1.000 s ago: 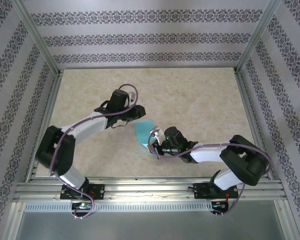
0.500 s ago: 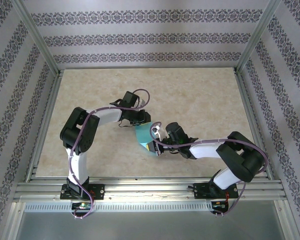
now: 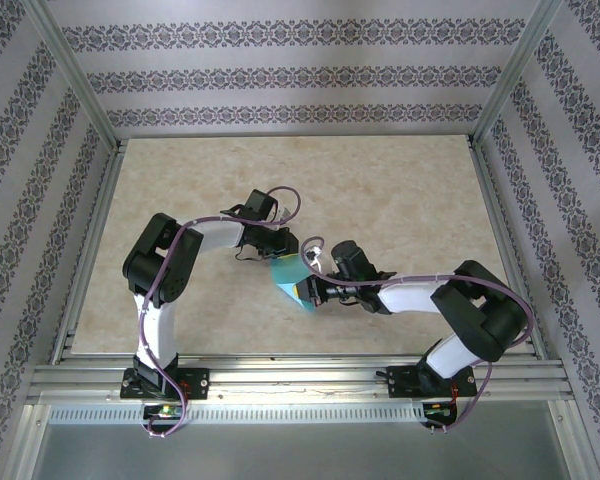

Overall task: Fold a paper plane with a square sheet of paper (pick it up from the middle)
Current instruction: Third fold the triangle at the center of the table.

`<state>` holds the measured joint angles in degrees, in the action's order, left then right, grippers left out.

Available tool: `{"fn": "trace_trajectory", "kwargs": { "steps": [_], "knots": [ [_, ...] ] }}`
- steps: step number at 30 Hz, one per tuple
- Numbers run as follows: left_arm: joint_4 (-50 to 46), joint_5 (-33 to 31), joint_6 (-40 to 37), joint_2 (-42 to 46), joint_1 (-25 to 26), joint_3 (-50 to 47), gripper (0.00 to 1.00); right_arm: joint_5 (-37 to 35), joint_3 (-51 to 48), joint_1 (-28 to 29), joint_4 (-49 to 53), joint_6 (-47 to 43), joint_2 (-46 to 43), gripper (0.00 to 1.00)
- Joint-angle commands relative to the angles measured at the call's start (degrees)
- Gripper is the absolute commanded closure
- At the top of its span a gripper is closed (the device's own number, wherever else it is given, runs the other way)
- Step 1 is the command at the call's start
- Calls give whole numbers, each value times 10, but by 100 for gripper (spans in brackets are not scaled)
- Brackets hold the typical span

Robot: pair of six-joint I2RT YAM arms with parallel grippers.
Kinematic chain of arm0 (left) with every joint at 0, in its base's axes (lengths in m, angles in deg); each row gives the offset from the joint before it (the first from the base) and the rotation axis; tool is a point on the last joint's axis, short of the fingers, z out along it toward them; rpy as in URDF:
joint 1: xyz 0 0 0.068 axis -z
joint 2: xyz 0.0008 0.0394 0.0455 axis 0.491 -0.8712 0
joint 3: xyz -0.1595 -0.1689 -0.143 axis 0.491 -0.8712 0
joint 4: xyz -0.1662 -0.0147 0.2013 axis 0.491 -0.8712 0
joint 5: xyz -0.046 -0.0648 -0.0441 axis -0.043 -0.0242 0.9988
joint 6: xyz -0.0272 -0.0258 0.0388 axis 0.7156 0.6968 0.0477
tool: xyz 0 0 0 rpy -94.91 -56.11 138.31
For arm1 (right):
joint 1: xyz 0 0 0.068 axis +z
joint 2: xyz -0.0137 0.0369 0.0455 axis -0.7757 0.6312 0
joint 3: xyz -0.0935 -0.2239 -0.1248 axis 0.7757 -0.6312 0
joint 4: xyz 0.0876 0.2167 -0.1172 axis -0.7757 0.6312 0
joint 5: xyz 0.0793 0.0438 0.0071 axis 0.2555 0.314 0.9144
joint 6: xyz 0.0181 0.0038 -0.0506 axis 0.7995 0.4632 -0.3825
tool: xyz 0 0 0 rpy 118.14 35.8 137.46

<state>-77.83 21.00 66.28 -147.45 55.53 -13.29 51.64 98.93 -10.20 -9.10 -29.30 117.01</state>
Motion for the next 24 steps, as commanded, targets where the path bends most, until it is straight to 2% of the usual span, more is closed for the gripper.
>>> {"fn": "trace_trajectory", "kwargs": {
  "steps": [1, 24],
  "knots": [
    [-27, -18, -20, -16, -1, -23, 80, 22, 18, -9, 11, 12, 10, 100],
    [-28, -3, -24, -9, -1, -2, 79, 32, 44, -49, 22, 39, 72, 100]
  ]
}}
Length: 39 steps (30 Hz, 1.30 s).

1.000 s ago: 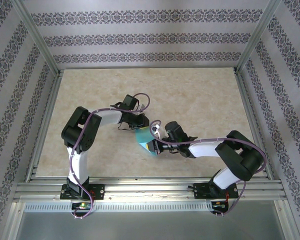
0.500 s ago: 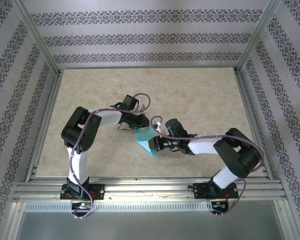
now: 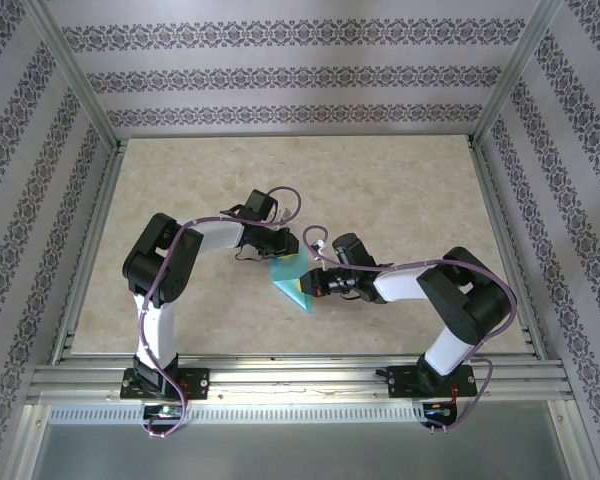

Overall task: Fold a paper plane with a square sheet of paper (pick it up from the middle)
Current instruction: Third fold the triangle at the center of the table.

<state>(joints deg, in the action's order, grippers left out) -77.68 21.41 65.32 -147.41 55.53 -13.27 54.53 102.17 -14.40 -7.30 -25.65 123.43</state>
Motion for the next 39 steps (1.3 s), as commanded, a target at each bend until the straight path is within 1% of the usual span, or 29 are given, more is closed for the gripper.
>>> {"fn": "trace_trajectory", "kwargs": {
  "steps": [1, 9, 19, 23, 28, 39],
  "knots": [
    [-30, -7, -14, -8, 0, -2, 79, -2, 12, -6, 7, 1, 8, 100],
    [-18, -12, -6, 8, -1, -17, 79, -47, 13, -8, 35, -13, 1, 100],
    [-24, -13, -8, 9, -1, -11, 79, -30, 25, -8, 34, -7, 15, 100],
    [-24, -12, -6, 11, 0, -13, 79, -38, 29, -9, 47, -22, 13, 100],
    [-27, -13, -9, 11, -1, -11, 79, -30, 43, -9, 60, -23, 21, 100],
    [-27, -12, -7, 13, -1, -6, 80, -45, 38, -7, 92, -42, 13, 100]
  ]
}}
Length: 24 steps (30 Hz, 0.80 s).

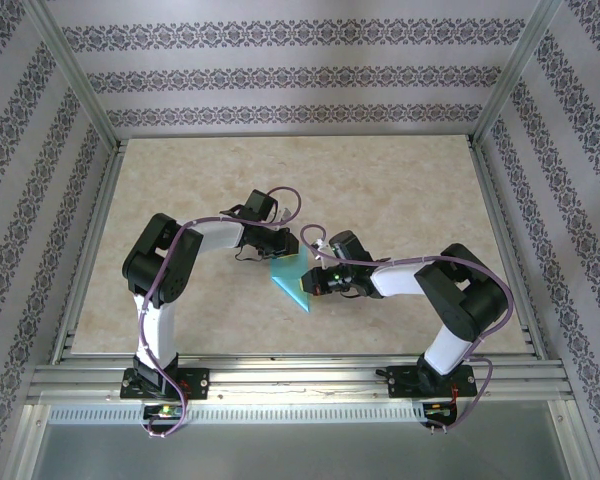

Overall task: Fold a paper plane with a square sheet of paper (pick it up from the middle)
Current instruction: Third fold the triangle at the center of the table.

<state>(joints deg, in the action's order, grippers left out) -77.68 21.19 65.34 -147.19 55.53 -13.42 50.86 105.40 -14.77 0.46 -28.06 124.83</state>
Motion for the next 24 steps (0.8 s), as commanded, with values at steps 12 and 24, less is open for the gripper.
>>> {"fn": "trace_trajectory", "kwargs": {
  "steps": [12, 24],
  "knots": [
    [-24, -7, -2, 13, -1, -7, 80, -11, 21, -4, 26, -18, 5, 100],
    [-15, -6, 5, 17, -1, -12, 80, -21, 26, -3, 50, -27, 3, 100]
  ]
}}
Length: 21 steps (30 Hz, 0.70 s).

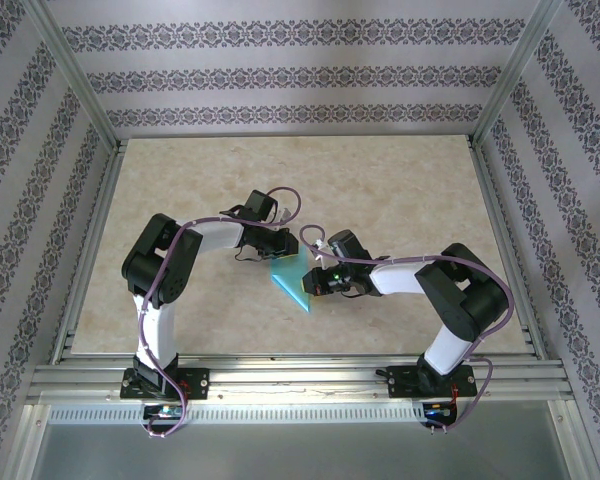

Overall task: Fold a paper plane with a square sheet of paper (pick it up from the middle)
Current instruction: Third fold the triangle at the center of the table.

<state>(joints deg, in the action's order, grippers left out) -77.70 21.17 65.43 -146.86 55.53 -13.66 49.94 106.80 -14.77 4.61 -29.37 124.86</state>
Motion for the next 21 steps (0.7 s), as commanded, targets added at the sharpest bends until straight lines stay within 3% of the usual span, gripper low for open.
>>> {"fn": "trace_trajectory", "kwargs": {
  "steps": [1, 21],
  "knots": [
    [-15, -6, 4, 14, -1, -10, 80, -13, 13, -3, 8, -13, 3, 100],
    [-12, -5, 5, 21, -1, -15, 80, -16, 30, -3, 33, -24, 9, 100]
  ]
}}
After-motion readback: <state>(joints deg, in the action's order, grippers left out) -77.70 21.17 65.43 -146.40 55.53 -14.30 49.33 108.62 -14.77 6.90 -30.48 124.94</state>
